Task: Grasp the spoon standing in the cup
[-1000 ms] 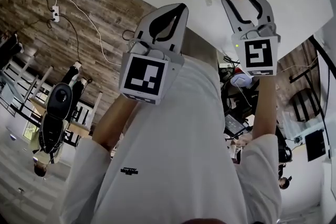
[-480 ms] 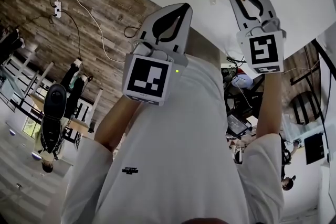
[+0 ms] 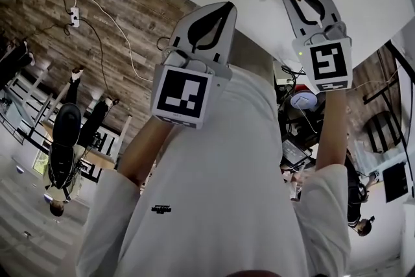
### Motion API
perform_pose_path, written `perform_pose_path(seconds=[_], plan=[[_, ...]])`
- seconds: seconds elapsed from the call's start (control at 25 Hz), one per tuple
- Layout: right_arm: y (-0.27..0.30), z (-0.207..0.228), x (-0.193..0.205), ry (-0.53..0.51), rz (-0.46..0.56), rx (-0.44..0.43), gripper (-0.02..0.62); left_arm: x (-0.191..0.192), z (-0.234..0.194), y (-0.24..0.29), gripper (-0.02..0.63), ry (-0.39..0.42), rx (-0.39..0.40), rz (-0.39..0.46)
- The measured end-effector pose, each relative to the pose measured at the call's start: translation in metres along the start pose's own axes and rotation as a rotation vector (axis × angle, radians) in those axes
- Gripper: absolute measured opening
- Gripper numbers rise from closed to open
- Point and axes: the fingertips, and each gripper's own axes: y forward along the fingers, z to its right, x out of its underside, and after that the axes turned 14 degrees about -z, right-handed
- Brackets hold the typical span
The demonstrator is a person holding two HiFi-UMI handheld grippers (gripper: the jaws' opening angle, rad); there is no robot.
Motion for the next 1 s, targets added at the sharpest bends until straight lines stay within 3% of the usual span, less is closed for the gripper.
perform_pose_path(seconds=[0.16, 0.68, 0.84, 1.0], plan=[[-0.015, -0.006, -0.002, 0.042, 0.033, 0.015, 0.037, -0.005, 0.005, -0.008, 0.014, 0.052, 0.001, 0.060], [-0.098, -0.025, -0.006, 0.180, 0.192, 0.104, 0.035, -0.015, 0.035, -0.046, 0.014, 0.144, -0.015, 0.132], [-0.133, -0.028, -0.003, 0.199, 0.202, 0.179, 0.035, -0.023, 0.049, -0.055, 0.014, 0.196, -0.010, 0.155], [-0.169, -0.028, -0.008, 0.275, 0.286, 0.243, 0.035, -0.031, 0.062, -0.068, 0.014, 0.230, -0.008, 0.187]])
